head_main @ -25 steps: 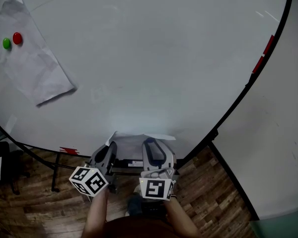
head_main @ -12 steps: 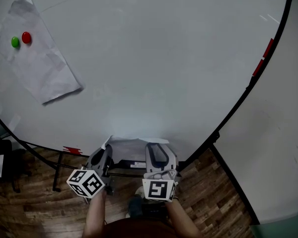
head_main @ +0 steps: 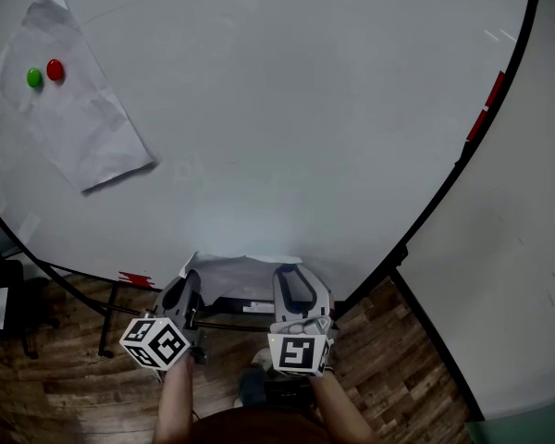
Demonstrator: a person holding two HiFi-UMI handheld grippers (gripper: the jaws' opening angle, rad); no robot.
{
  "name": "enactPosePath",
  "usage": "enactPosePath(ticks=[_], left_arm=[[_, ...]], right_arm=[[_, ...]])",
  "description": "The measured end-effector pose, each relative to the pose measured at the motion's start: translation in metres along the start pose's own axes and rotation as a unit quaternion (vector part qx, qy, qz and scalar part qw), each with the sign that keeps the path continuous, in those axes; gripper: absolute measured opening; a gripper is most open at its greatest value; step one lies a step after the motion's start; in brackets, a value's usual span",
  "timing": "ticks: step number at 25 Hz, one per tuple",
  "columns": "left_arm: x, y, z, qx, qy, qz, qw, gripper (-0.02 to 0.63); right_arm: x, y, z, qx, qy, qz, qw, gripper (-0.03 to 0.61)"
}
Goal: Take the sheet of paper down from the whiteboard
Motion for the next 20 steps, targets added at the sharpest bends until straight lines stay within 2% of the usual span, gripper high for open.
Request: enactPosePath(ticks=[20], left_arm=[[-0.025,-0.02,0.012,0.026,-0.022,0.044,0.9984,0.025]], right_arm=[[0.006,-0.003,-0.006,-0.001,0.047,-0.003,0.999,0.135]])
Point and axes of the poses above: the fingertips, and each gripper's own axes: y forward along the fingers, x to its right, z out of its top, the point moved 10 cm from there along -y, backward along the fingers, and after that the axes turned 6 degrees about z, right-handed, at the moved point
